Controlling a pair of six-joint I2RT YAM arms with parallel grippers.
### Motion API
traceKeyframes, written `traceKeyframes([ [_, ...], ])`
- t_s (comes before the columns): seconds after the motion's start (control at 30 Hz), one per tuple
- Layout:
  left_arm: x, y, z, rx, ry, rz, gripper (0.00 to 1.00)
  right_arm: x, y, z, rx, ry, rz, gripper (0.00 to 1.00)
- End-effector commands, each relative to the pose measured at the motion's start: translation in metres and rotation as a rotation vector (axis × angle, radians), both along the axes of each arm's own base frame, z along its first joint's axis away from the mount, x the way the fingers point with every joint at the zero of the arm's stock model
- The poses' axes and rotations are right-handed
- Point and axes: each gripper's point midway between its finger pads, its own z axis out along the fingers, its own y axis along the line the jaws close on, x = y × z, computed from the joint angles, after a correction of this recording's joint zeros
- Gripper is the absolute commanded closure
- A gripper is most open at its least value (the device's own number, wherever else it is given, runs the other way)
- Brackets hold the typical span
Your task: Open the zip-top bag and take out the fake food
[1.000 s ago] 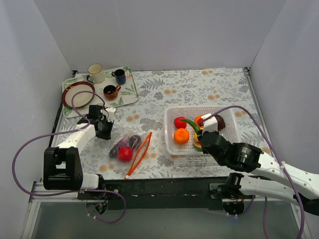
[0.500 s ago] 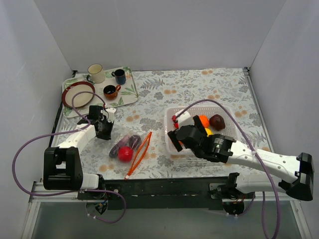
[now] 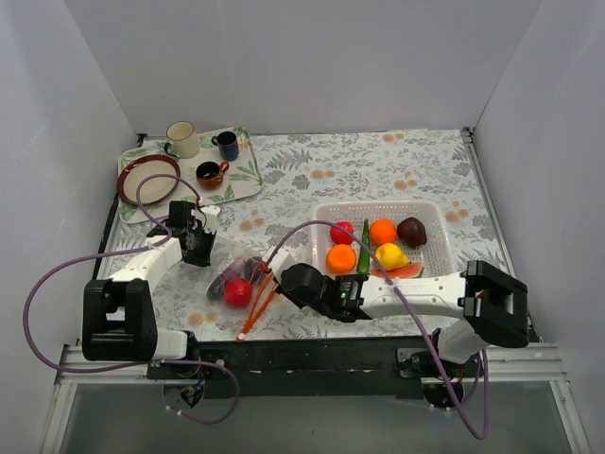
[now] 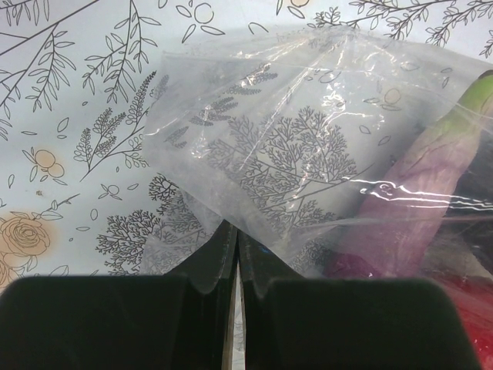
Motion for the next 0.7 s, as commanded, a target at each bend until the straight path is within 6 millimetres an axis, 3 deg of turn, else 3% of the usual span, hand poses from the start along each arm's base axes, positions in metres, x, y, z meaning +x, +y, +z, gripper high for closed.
traceKeyframes([
  [0.0, 0.002, -0.001, 0.004, 0.001, -0.026, -0.011, 1.00, -0.004, 0.053, 0.015, 0.143, 0.004, 0.100, 0.99],
  [0.27, 0.001, -0.003, 0.003, -0.012, -0.022, -0.009, 1.00, -0.001, 0.090, -0.015, 0.166, 0.033, 0.139, 0.99],
  [0.47, 0.003, -0.002, 0.005, -0.005, -0.024, -0.011, 1.00, 0.006, 0.117, -0.021, 0.215, 0.043, 0.191, 0.99],
  [0.5, 0.003, -0.002, 0.005, -0.007, -0.024, -0.011, 1.00, 0.005, 0.121, -0.021, 0.222, 0.037, 0.218, 0.93],
  [0.53, 0.003, -0.002, 0.004, -0.008, -0.018, -0.012, 1.00, 0.003, 0.127, -0.021, 0.229, 0.041, 0.241, 0.62],
  [0.57, 0.003, -0.002, 0.003, -0.009, -0.018, -0.011, 1.00, -0.001, 0.133, -0.018, 0.252, 0.046, 0.268, 0.47],
  [0.67, 0.002, -0.003, -0.002, -0.010, -0.003, -0.014, 1.00, -0.005, 0.139, -0.007, 0.323, 0.030, 0.295, 0.20],
])
